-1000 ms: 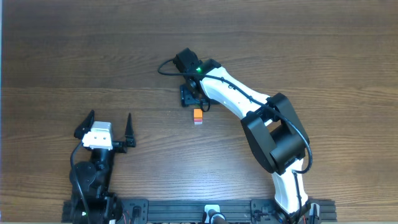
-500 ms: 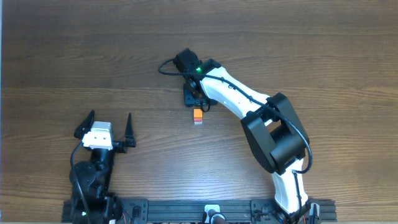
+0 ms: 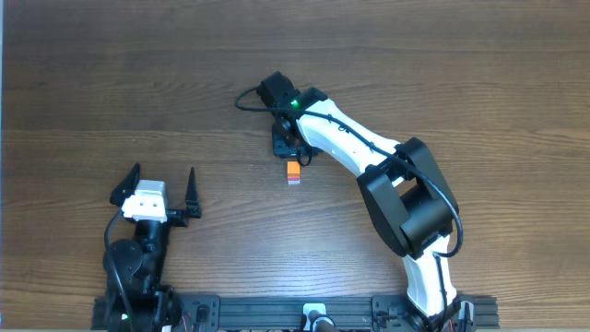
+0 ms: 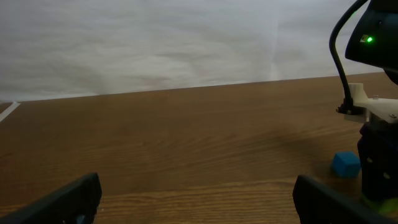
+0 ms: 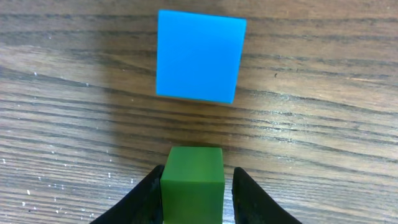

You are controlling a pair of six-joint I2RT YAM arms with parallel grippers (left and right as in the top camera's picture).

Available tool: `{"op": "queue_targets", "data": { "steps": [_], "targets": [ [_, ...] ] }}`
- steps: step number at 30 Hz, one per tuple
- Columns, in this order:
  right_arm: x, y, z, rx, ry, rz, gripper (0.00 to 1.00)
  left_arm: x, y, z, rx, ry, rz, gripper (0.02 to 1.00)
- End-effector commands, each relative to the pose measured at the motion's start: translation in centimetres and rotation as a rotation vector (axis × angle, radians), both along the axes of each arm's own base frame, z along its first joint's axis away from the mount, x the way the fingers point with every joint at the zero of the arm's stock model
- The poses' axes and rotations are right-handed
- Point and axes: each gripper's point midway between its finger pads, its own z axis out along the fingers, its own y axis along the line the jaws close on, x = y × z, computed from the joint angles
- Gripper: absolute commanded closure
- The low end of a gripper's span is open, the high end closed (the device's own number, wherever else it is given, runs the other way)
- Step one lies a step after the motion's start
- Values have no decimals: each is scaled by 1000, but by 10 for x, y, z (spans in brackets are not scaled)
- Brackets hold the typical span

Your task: Stack Cubes

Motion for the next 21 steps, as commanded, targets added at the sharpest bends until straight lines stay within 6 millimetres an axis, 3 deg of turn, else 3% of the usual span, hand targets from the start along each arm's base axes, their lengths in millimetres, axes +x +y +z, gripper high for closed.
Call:
{"op": "queue_targets", "data": {
  "steps": [1, 11, 19, 21],
  "targets": [
    [6, 0, 2, -8, -16, -9, 676, 0, -1, -1, 10, 1, -9, 18],
    [6, 0, 2, -8, -16, -9, 779, 0, -1, -1, 10, 1, -8, 18],
    [6, 0, 2, -8, -16, -9, 985, 0, -1, -1, 10, 1, -8, 20],
    [6, 0, 2, -7, -16, -9, 991, 0, -1, -1, 10, 1, -8, 18]
  ]
}}
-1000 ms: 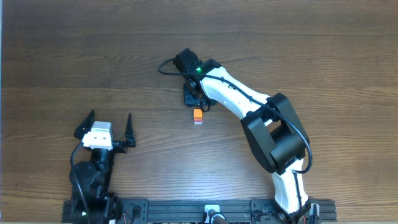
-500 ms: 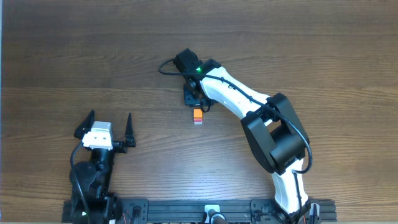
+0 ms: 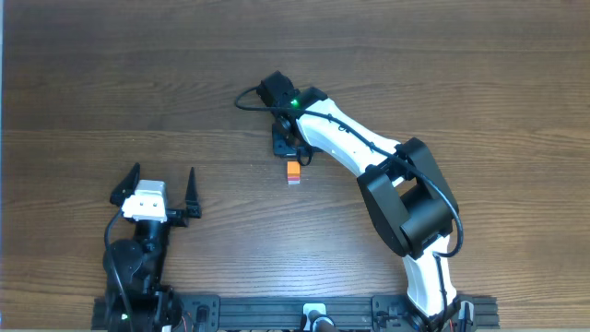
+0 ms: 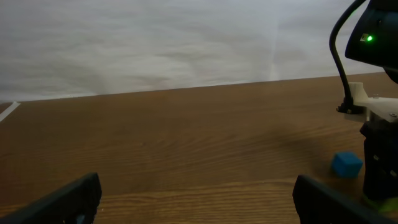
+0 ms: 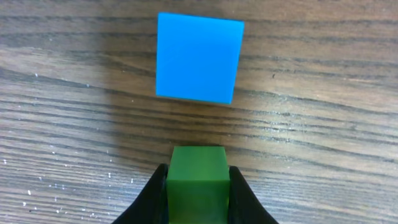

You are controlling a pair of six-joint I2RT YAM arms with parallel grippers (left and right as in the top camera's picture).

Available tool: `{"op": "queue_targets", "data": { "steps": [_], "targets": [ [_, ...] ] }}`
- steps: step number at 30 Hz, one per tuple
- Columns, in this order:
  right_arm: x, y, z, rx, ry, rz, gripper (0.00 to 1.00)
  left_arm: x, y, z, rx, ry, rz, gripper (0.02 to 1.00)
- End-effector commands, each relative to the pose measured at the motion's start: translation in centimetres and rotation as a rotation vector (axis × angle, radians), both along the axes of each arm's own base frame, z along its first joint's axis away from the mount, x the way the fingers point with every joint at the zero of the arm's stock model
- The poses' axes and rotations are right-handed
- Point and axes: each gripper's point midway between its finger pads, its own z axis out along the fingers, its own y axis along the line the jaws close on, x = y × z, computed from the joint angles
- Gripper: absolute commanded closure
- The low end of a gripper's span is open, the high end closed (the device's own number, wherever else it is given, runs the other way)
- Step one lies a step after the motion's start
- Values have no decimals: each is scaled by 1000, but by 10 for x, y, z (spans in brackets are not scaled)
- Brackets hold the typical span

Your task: Stack Cubes

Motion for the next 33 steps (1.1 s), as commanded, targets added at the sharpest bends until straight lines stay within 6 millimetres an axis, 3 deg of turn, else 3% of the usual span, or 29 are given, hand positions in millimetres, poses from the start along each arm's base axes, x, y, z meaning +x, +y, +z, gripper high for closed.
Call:
{"op": "queue_targets", "data": {
  "steps": [1, 9, 25, 33],
  "targets": [
    [6, 0, 1, -5, -13, -9, 989, 0, -1, -1, 10, 1, -8, 18],
    [10, -2, 13, -22, -22, -19, 989, 0, -1, -1, 10, 0, -8, 20],
    [27, 0, 94, -46, -79, -20, 989, 0, -1, -1, 10, 1, -8, 18],
    [-7, -2, 131, -58, -63, -21, 989, 0, -1, -1, 10, 1, -8, 18]
  ]
}}
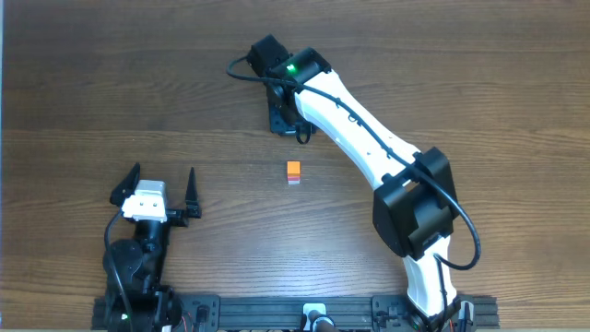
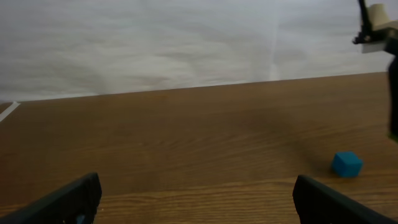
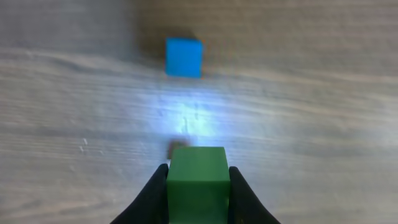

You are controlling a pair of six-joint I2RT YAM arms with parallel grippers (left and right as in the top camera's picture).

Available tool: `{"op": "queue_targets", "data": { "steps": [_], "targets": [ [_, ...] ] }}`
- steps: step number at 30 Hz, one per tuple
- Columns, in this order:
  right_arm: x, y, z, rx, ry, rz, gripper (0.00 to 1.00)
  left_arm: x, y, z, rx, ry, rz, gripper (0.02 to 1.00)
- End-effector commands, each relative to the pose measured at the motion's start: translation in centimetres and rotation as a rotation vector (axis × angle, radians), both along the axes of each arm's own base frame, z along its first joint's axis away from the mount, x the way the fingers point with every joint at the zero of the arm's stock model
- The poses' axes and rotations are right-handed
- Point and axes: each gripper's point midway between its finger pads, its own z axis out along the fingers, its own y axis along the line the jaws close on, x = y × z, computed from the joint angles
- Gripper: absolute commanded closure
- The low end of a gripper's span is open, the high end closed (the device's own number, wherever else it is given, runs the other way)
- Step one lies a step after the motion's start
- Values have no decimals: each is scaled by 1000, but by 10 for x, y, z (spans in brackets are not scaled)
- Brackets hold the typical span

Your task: Stack Cubes

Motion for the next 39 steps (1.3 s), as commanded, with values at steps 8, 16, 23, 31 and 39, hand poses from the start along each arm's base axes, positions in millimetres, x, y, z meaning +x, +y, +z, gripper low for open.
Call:
{"op": "queue_targets", "data": {
  "steps": [8, 16, 23, 31, 39],
  "targets": [
    [-54, 11, 45, -15, -14, 19, 987, 0, -1, -1, 10, 1, -8, 18],
    [-75, 3, 28, -10, -1, -12, 991, 0, -1, -1, 10, 1, -8, 18],
    [-74, 9, 15, 22, 0, -8, 991, 0, -1, -1, 10, 1, -9, 18],
    [-73, 11, 13, 29, -4, -9, 989, 0, -1, -1, 10, 1, -8, 18],
    [-75, 12, 3, 42, 13, -23, 989, 0, -1, -1, 10, 1, -9, 18]
  ]
}}
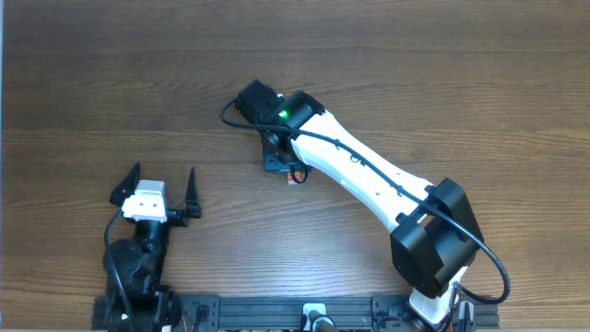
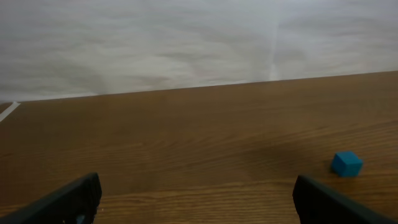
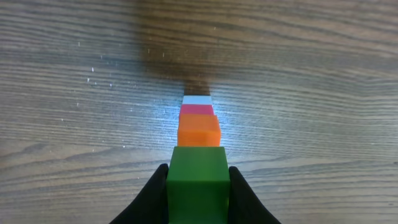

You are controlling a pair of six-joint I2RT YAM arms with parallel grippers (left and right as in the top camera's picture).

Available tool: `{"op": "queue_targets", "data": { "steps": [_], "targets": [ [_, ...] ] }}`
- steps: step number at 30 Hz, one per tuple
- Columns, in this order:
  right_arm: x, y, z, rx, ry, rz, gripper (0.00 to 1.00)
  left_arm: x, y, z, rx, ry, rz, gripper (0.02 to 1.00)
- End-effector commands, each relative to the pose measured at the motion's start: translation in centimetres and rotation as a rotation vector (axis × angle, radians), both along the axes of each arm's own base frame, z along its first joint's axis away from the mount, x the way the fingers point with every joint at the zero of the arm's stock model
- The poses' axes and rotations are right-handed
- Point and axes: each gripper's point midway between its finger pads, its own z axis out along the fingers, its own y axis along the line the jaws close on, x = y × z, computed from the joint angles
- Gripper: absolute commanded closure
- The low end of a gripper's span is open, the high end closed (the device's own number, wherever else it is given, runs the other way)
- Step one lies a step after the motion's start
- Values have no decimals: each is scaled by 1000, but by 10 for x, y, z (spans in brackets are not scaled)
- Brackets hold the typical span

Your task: Stack Cubes

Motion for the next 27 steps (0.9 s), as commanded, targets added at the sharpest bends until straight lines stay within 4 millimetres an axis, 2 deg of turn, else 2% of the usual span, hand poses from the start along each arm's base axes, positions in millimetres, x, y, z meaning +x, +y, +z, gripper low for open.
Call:
{"op": "queue_targets", "data": {
  "steps": [1, 27],
  "targets": [
    [-5, -1, 3, 21, 1, -16, 991, 0, -1, -1, 10, 1, -8, 20],
    [-1, 2, -6, 38, -12, -21, 989, 0, -1, -1, 10, 1, -8, 18]
  ]
}}
